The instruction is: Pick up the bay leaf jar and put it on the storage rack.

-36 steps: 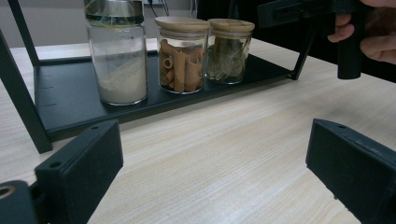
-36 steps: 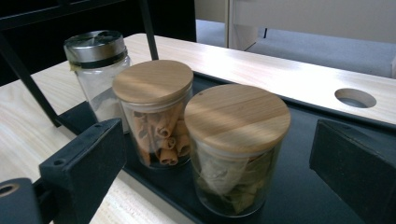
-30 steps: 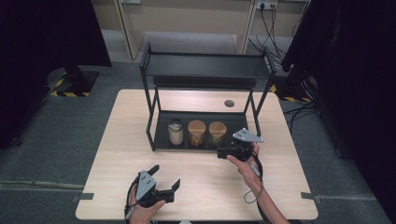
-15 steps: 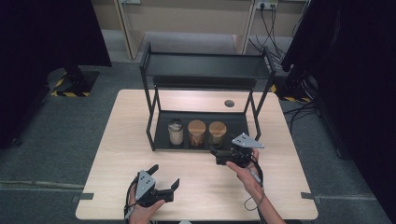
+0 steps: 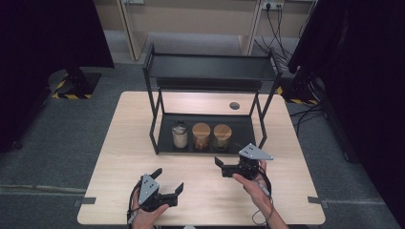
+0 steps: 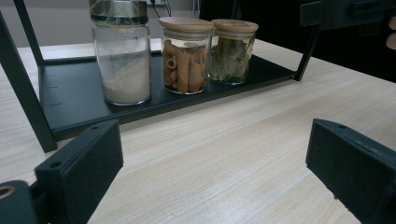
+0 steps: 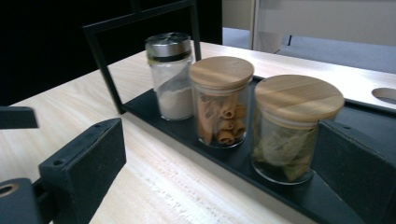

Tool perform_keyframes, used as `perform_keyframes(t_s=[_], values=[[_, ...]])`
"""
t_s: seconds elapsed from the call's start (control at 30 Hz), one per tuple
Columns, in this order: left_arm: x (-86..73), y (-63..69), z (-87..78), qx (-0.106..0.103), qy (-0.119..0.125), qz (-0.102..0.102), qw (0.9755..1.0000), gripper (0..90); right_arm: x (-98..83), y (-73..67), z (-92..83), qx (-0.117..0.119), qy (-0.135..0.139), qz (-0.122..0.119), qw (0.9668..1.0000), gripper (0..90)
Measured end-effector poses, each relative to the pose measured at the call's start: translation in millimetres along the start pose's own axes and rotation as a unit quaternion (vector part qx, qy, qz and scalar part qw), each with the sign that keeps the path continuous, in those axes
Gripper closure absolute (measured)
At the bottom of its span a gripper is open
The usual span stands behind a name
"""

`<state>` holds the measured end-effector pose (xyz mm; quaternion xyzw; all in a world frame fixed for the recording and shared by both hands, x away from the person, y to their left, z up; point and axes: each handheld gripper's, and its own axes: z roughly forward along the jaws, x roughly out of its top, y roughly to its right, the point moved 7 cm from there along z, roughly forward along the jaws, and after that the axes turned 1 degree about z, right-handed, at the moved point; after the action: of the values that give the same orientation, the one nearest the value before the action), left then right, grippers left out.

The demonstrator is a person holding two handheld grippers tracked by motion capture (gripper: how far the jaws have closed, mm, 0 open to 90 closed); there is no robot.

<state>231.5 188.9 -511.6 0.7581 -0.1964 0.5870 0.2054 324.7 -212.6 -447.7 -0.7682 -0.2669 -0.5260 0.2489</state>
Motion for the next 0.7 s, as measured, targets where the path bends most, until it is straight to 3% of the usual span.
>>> perform_keyframes(t_s=[0.7], values=[[0.4,-1.8,0.5,0.002,0.001,-0.005,1.0,3.4,-23.2,-19.1,-11.7,0.032,-0.002,0.004,0.9995,3.7]])
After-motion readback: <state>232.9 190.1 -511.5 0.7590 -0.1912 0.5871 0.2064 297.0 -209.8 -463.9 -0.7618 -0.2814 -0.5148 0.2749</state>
